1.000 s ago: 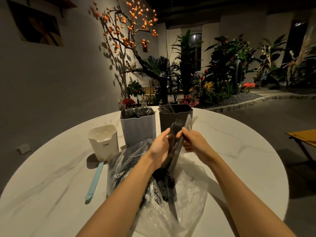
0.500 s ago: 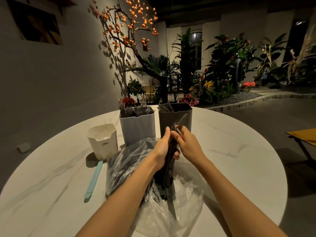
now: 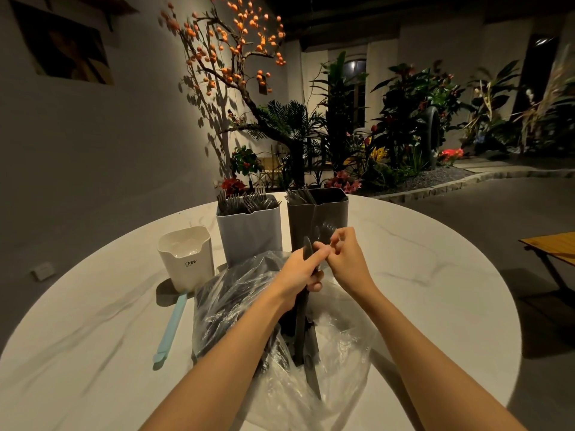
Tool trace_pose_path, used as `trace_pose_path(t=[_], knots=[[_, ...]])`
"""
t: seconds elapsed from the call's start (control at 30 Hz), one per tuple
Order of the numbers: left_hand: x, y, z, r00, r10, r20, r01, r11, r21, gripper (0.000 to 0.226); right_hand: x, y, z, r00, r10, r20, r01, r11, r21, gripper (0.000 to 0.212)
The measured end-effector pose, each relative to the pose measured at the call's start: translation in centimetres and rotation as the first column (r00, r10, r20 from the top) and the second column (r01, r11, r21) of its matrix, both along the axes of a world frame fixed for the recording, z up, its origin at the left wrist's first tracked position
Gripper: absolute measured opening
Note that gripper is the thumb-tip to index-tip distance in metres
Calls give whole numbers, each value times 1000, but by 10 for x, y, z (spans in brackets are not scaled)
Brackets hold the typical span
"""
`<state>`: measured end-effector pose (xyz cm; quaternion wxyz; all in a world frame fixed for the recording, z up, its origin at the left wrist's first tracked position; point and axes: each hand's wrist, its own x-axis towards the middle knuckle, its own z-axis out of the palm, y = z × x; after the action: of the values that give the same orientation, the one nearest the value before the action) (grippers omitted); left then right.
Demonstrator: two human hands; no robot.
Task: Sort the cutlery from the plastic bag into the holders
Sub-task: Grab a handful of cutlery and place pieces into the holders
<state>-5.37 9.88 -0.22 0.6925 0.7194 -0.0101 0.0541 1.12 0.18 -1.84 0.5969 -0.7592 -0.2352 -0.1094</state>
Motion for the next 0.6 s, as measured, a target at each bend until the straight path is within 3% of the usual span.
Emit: trace_pose_path(t=[0.13, 0.23, 0.4, 0.6], knots=[[-2, 0, 2, 999, 49, -5, -49, 995, -83, 26, -1, -1, 3, 969, 68, -236, -26, 983, 180, 37], [-2, -1, 1, 991, 128, -42, -130, 990, -46, 30, -3, -5, 7, 926, 128, -355, -72, 984, 165, 29], [3, 1, -1, 973, 226, -51, -229, 971, -66, 30, -9, -5, 12, 884, 248, -397, -148, 953, 266, 19], [11, 3, 0, 920, 391, 32, -391, 920, -9, 29, -12, -1, 15, 884, 244, -399, -141, 953, 269, 21]])
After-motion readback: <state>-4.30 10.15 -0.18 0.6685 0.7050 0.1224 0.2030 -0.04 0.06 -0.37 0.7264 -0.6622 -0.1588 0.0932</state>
